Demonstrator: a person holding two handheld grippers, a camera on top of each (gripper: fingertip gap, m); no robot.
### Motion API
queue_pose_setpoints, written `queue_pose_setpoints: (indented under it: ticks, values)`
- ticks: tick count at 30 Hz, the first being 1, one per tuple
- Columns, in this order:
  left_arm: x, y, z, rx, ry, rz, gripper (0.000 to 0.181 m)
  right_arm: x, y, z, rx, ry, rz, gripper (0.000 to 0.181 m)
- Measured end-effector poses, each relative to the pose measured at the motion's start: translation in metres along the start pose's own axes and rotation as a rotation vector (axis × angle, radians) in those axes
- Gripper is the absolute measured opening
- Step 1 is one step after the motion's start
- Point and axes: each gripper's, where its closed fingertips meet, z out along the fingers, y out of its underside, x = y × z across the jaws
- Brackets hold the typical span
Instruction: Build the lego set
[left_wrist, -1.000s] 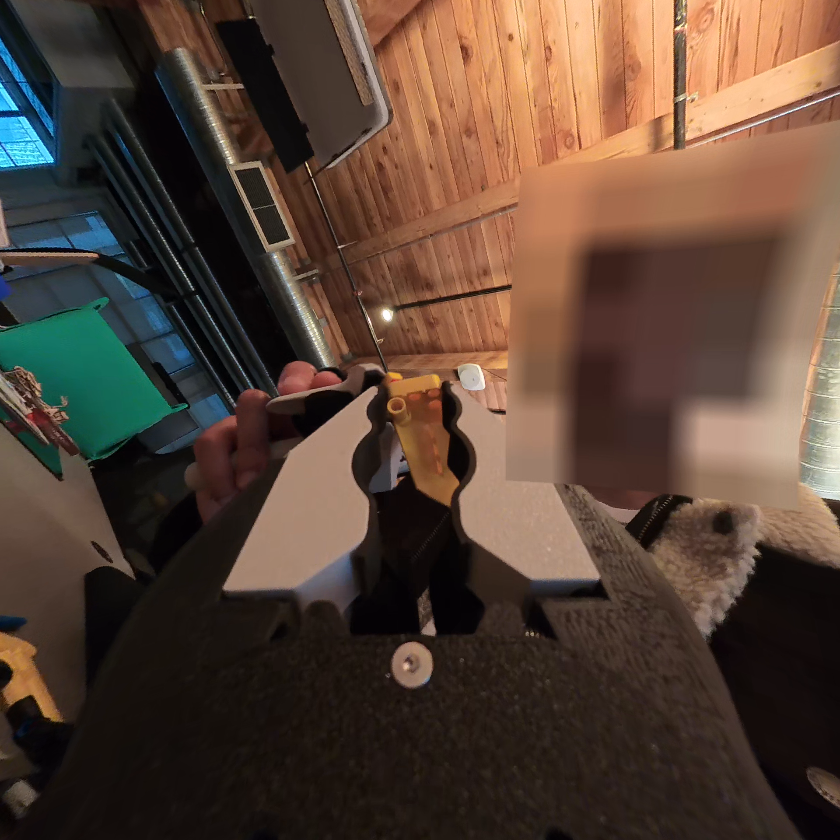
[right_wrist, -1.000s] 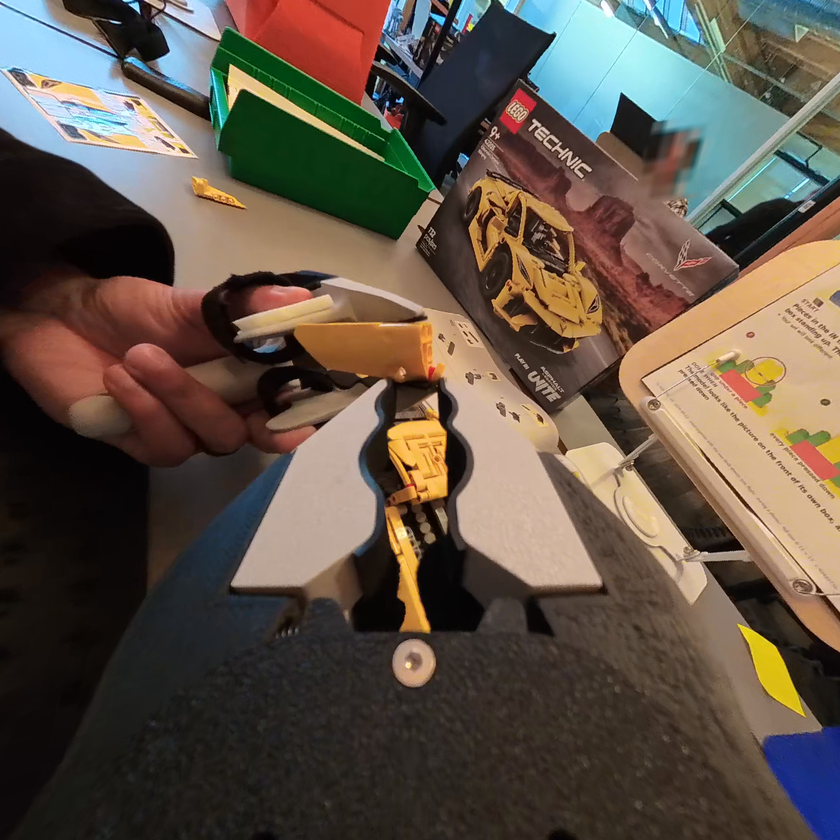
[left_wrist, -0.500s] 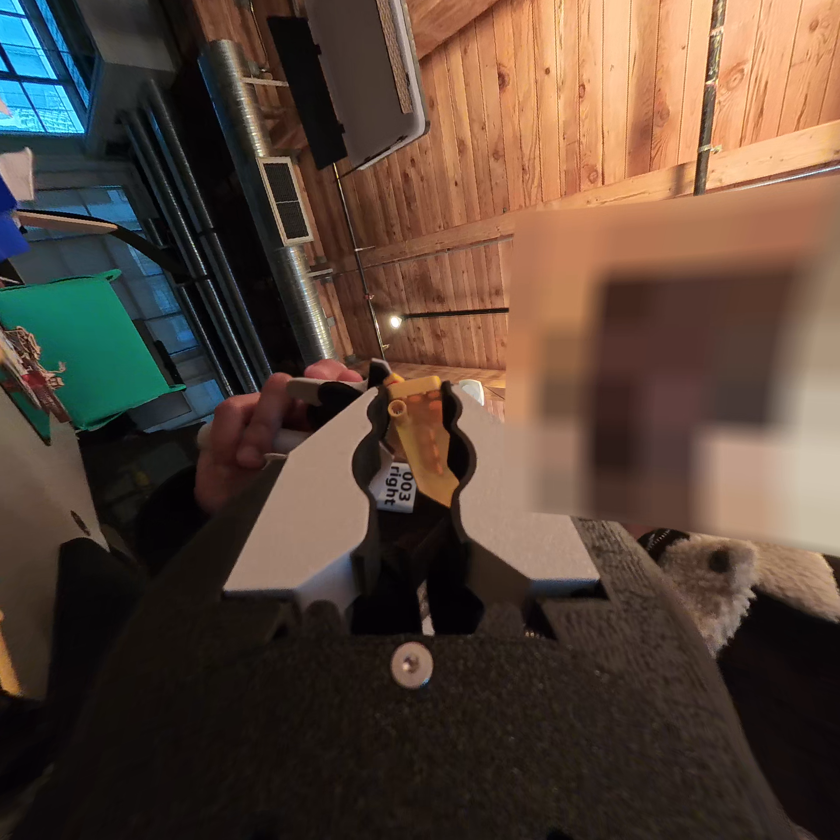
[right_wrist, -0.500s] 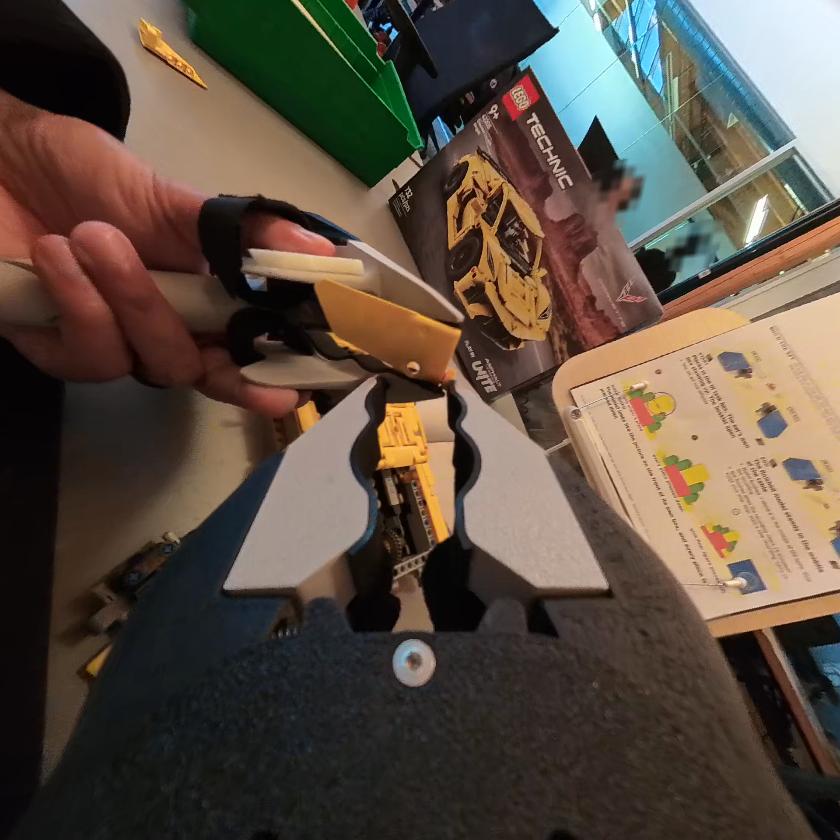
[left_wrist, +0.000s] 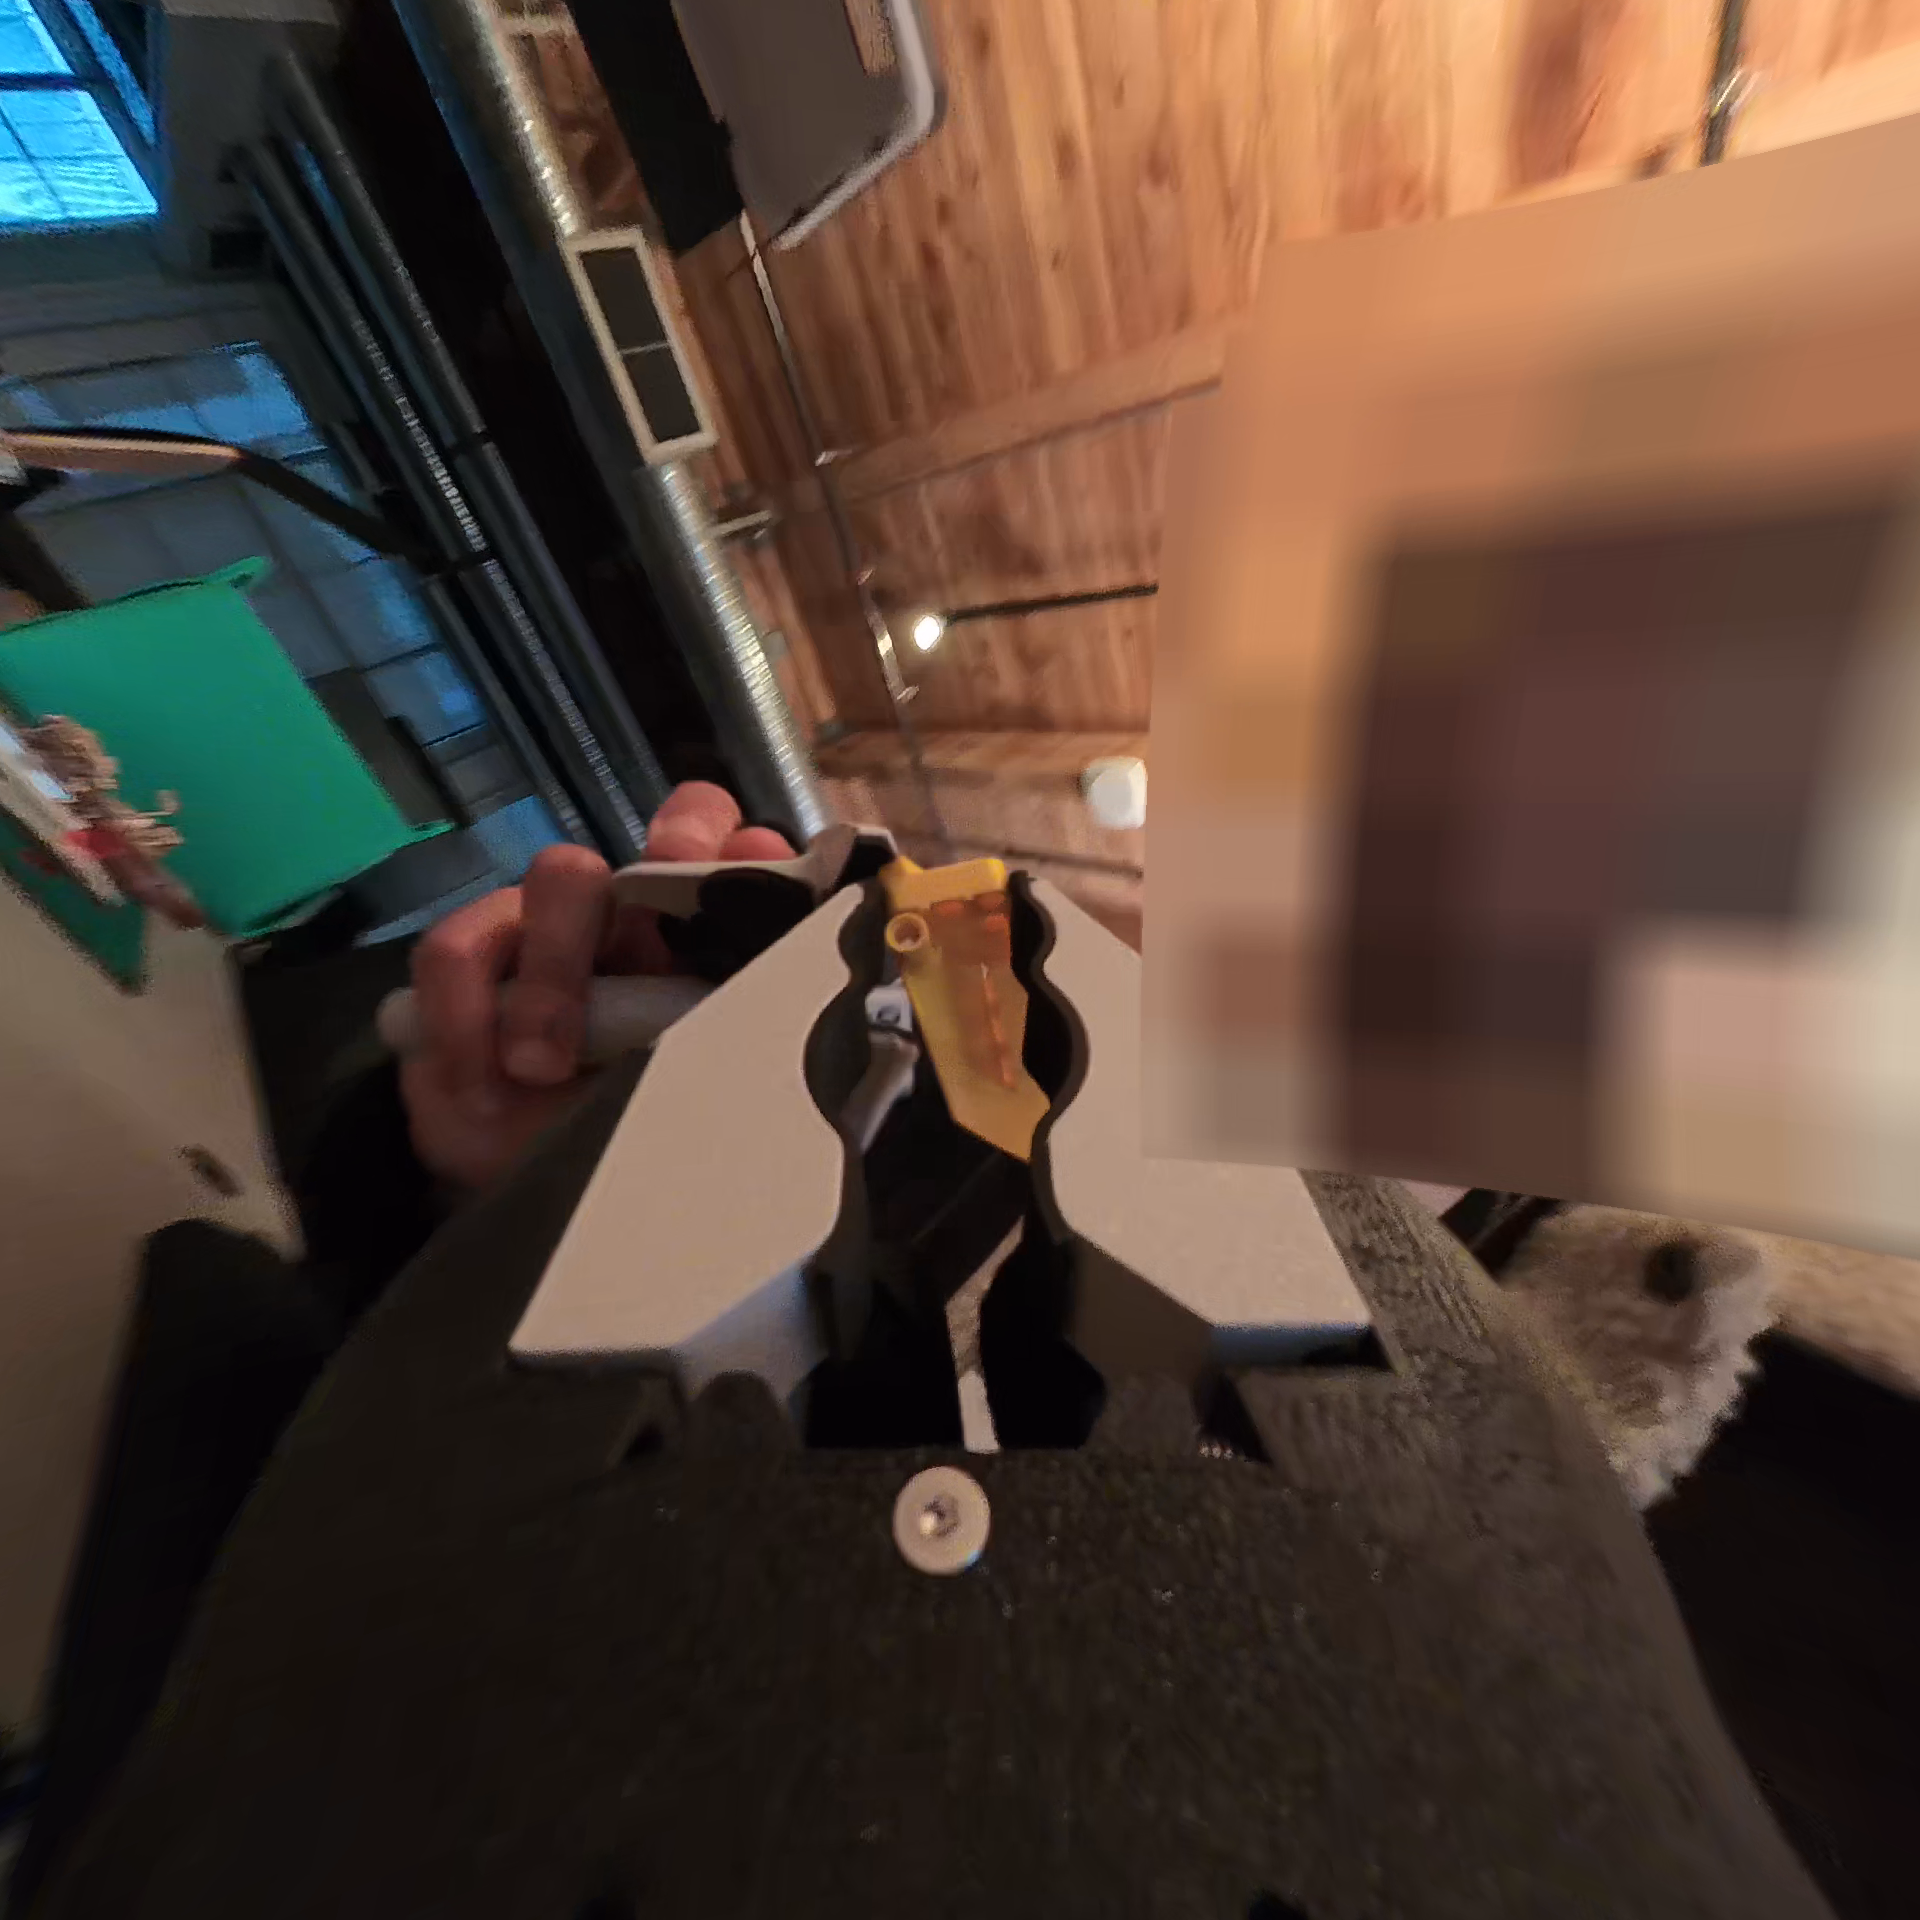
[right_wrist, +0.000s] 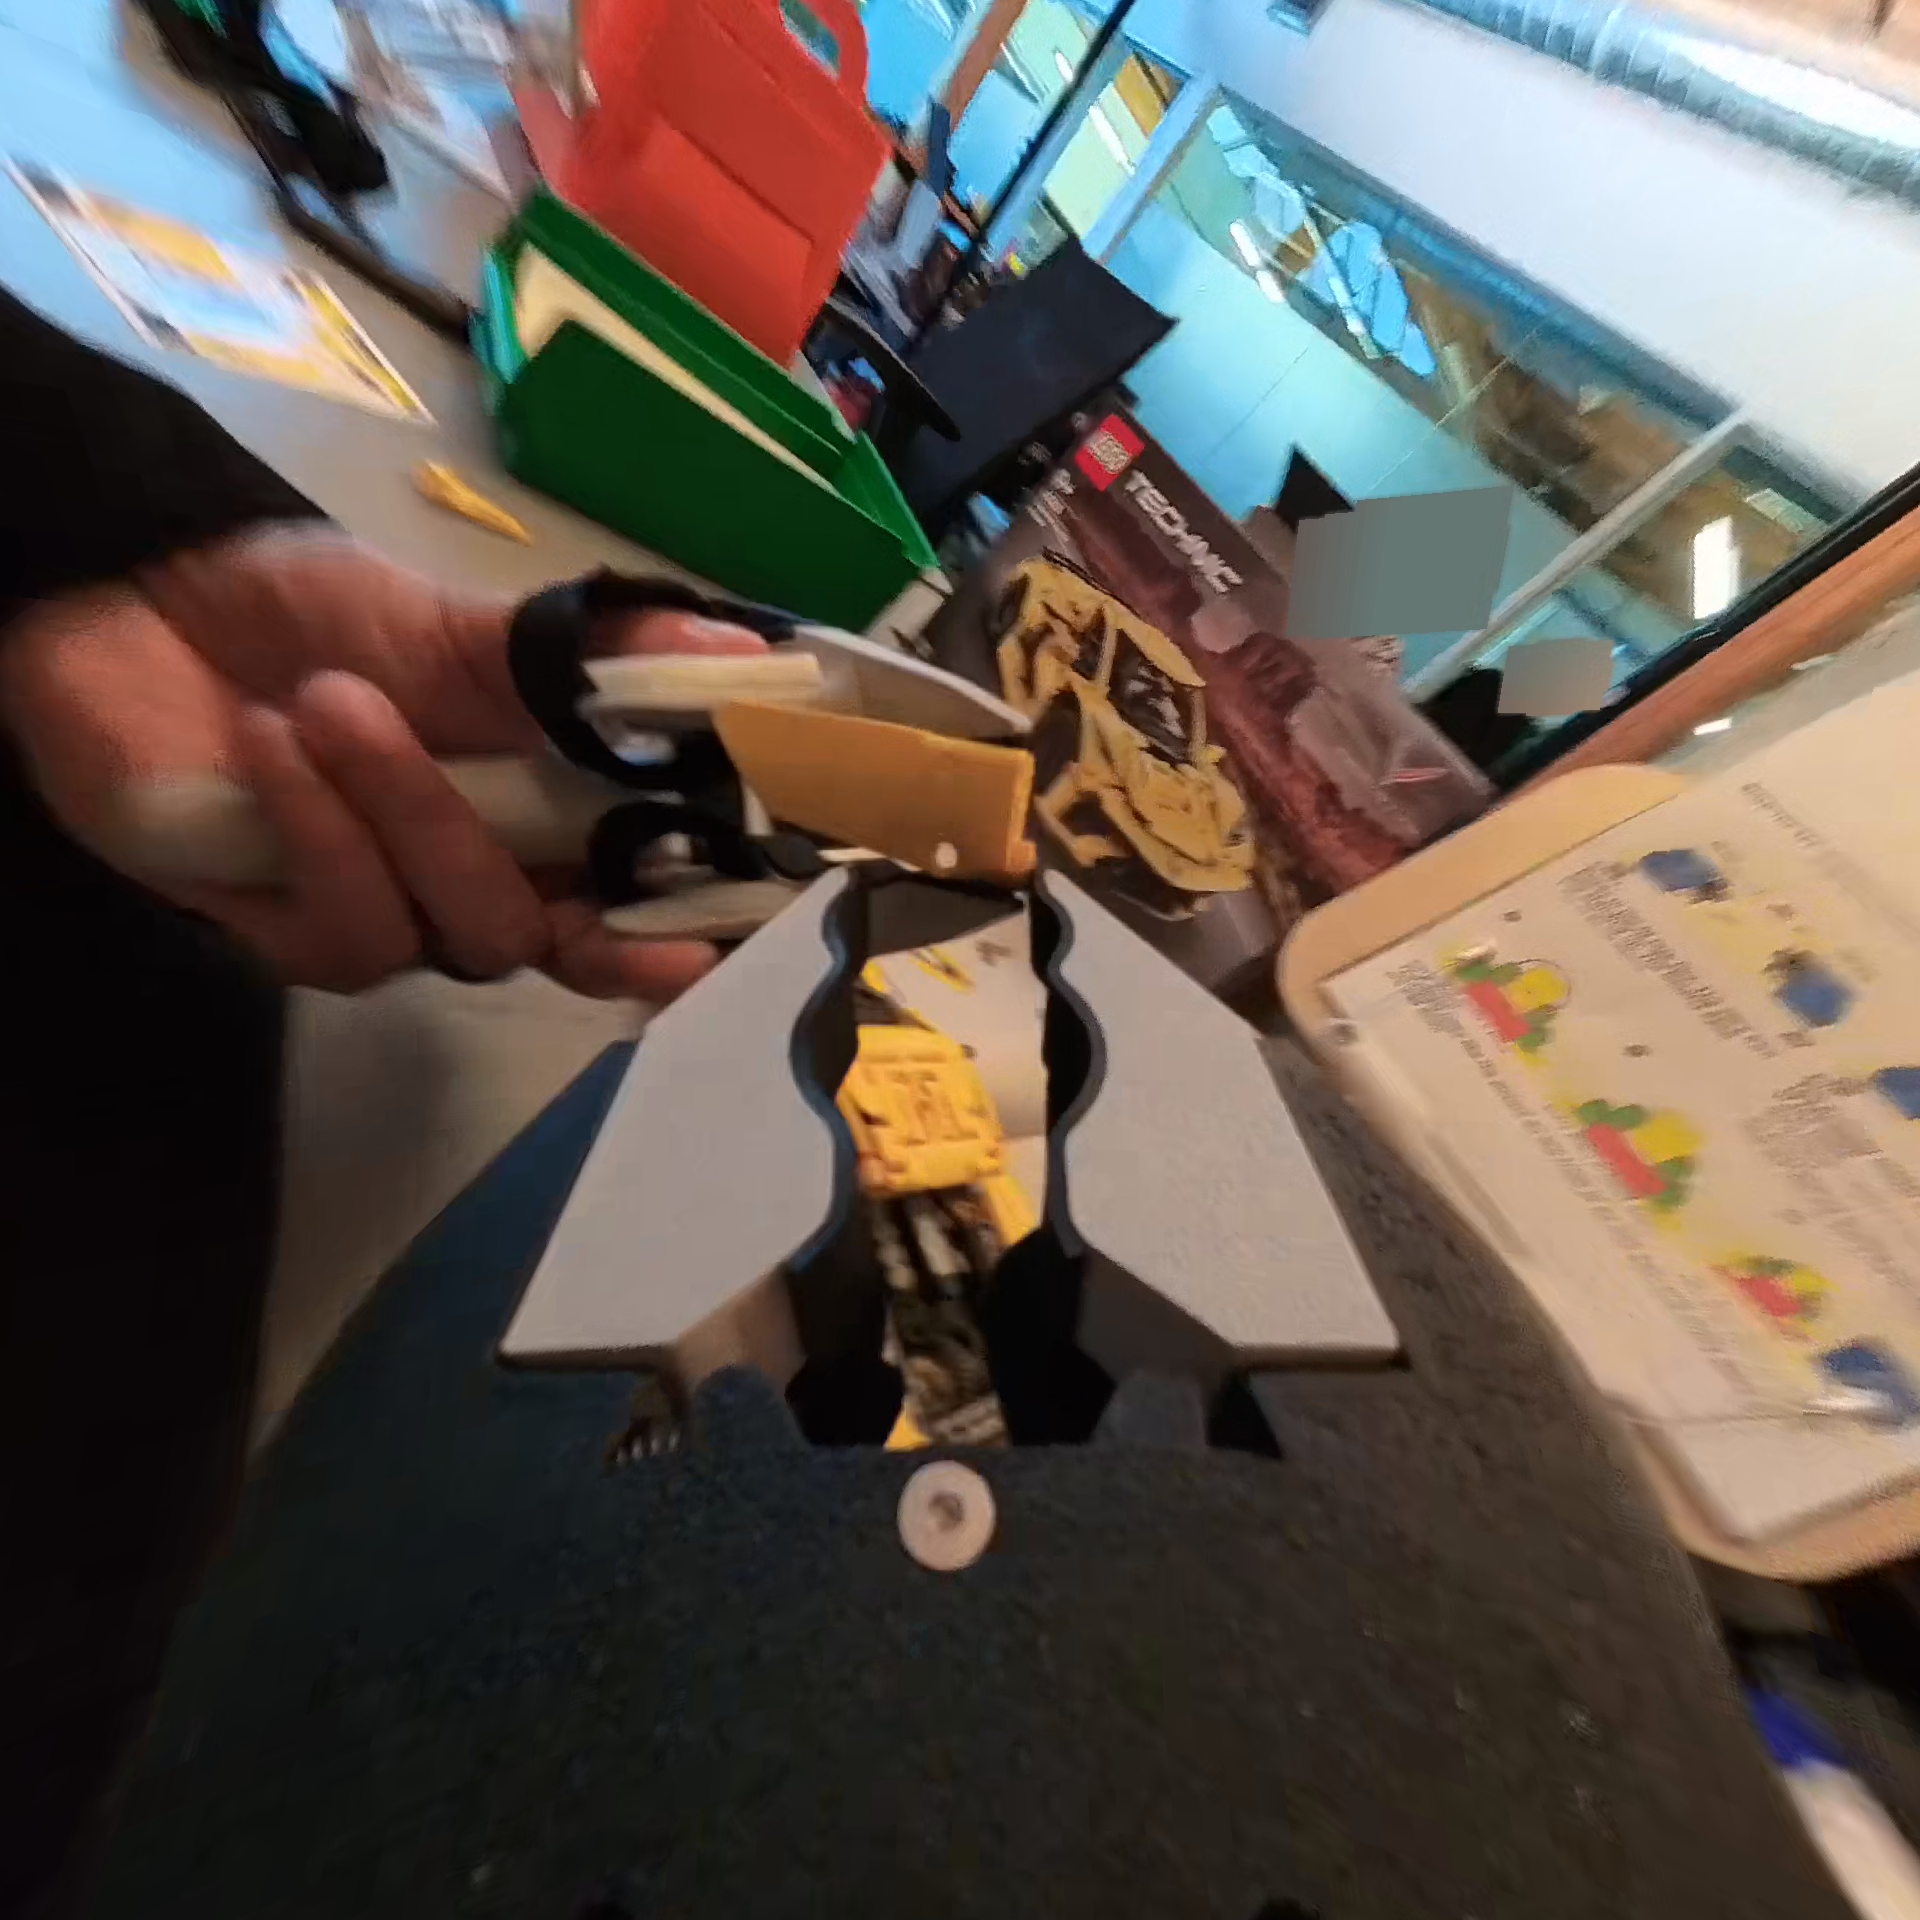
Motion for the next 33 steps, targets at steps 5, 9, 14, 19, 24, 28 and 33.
queue_pose_setpoints:
  ticks: [5, 9, 14, 19, 24, 28, 33]
  values:
    - [0.006, 0.017, -0.006, -0.304, -0.107, 0.253, 0.024, 0.0, -0.021, -0.02, 0.213, -0.281, 0.544, 0.038]
    - [0.014, 0.032, -0.018, -0.502, -0.123, 0.323, 0.023, 0.003, -0.025, -0.033, 0.232, -0.493, 0.768, 0.023]
    - [0.016, 0.047, -0.02, -0.602, -0.115, 0.292, 0.023, -0.021, -0.027, -0.026, 0.116, -0.583, 0.611, 0.014]
    - [0.015, 0.051, -0.021, -0.626, -0.116, 0.267, 0.023, -0.038, -0.023, -0.021, 0.045, -0.648, 0.515, 0.014]
    - [0.013, 0.054, -0.023, -0.649, -0.138, 0.279, 0.023, -0.039, -0.023, -0.02, 0.039, -0.679, 0.497, 0.01]
    - [0.01, 0.055, -0.026, -0.668, -0.172, 0.3, 0.023, -0.042, -0.021, -0.019, 0.027, -0.688, 0.493, 0.01]
    - [0.007, 0.056, -0.029, -0.683, -0.191, 0.303, 0.023, -0.043, -0.021, -0.02, 0.039, -0.692, 0.504, 0.006]
